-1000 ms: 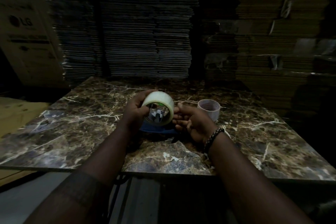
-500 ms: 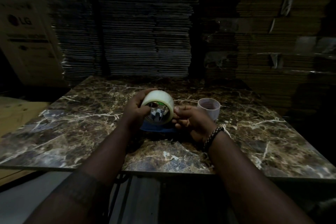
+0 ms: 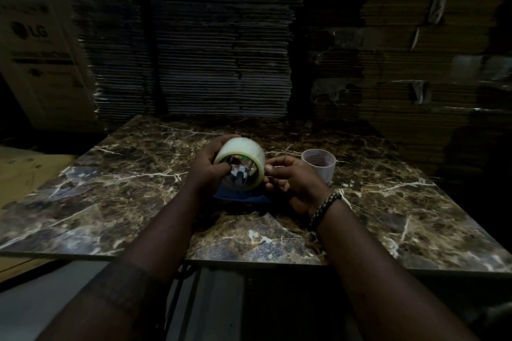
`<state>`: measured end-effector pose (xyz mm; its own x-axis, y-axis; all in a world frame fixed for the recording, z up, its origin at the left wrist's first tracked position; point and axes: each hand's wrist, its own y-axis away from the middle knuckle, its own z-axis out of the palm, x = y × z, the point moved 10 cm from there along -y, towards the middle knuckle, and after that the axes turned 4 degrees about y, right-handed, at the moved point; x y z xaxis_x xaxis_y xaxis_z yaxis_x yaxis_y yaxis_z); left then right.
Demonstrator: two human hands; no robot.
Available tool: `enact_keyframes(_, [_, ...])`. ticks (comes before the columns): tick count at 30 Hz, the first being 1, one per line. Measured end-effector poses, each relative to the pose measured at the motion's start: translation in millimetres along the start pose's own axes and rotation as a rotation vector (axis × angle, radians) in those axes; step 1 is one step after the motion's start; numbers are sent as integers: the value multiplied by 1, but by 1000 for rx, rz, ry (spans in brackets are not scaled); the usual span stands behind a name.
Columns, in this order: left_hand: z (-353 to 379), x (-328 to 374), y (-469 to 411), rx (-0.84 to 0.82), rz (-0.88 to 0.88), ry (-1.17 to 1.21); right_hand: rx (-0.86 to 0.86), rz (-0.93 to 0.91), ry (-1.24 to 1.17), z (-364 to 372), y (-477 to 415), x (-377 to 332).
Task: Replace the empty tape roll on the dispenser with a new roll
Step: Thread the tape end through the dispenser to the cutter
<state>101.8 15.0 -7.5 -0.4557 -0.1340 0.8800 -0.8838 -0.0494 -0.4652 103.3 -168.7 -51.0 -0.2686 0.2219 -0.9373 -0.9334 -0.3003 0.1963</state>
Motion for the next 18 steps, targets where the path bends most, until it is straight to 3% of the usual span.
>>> enact_keyframes(18, [3,0,1,-24,-10,38,62,-126,76,-5,-1,-11])
